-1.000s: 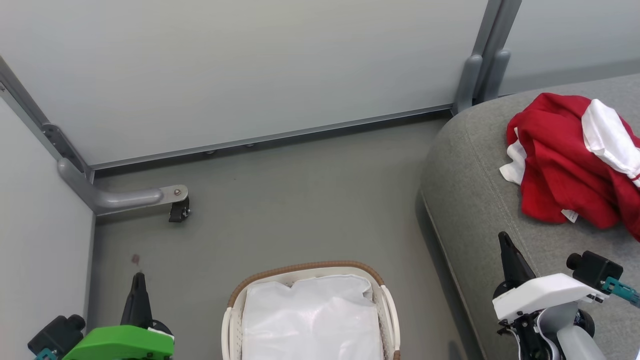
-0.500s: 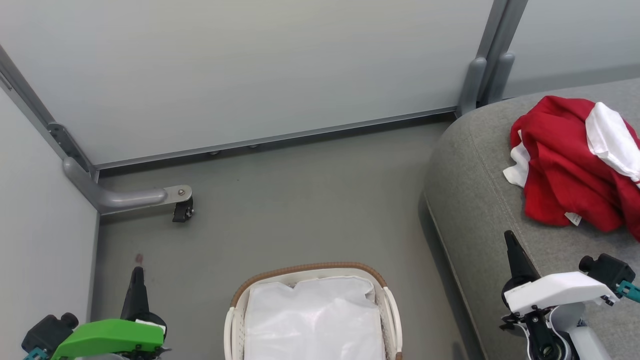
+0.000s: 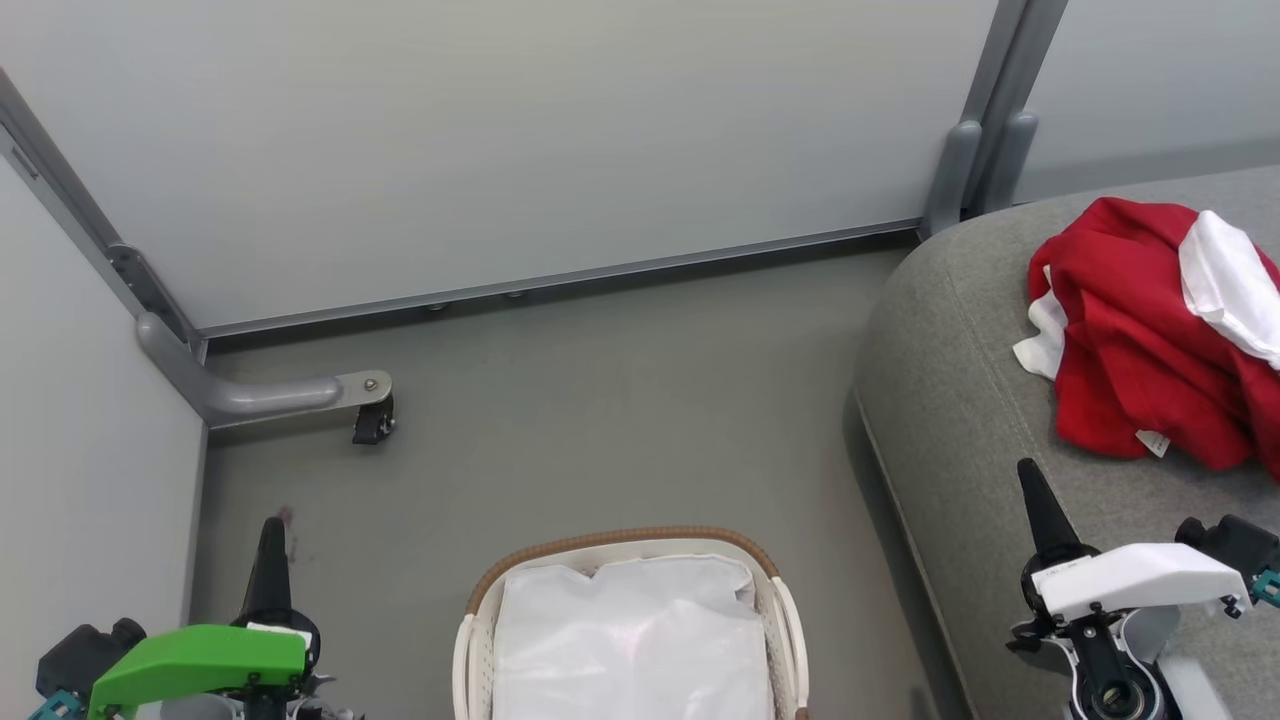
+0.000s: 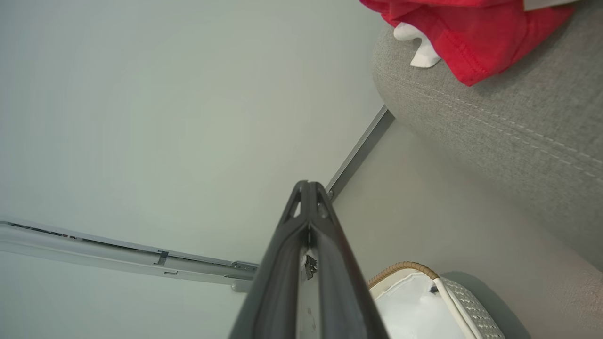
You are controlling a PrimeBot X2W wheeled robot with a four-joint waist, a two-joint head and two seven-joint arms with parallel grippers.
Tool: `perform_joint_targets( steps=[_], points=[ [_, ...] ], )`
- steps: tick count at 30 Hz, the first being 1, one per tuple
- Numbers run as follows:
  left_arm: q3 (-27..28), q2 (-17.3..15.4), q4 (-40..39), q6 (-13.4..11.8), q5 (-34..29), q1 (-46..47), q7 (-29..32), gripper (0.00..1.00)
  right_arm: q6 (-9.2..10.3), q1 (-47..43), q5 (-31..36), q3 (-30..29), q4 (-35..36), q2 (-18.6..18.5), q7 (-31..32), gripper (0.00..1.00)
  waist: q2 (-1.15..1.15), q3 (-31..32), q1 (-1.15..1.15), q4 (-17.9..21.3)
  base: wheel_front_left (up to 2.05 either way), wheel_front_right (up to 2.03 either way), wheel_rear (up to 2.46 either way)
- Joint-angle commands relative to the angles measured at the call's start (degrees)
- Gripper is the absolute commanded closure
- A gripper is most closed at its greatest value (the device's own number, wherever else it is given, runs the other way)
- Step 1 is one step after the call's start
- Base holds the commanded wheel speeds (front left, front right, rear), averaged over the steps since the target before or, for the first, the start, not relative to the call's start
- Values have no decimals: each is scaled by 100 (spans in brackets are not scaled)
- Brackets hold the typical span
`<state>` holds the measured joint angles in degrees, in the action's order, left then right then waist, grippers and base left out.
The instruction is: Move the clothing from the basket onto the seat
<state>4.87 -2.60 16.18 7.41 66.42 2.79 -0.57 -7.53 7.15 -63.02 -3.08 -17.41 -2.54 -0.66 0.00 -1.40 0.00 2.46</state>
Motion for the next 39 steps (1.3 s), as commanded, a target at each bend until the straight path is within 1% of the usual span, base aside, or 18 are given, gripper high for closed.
perform_joint_targets(
  steps=[1,28,39],
  points=[
    [23,-34,-70,8,149,131,37,100,4,-20,-164,-35,76,-32,45,100,0,3,0,-6,0,0,0],
    [112,-40,-158,11,1503,275,414,100,5,-73,-1687,-213,231,-42,426,100,0,61,0,-122,0,0,0],
    [141,-41,-191,12,1940,329,542,100,5,-94,-2201,-274,285,-45,554,100,0,84,0,-168,0,0,0]
  ],
)
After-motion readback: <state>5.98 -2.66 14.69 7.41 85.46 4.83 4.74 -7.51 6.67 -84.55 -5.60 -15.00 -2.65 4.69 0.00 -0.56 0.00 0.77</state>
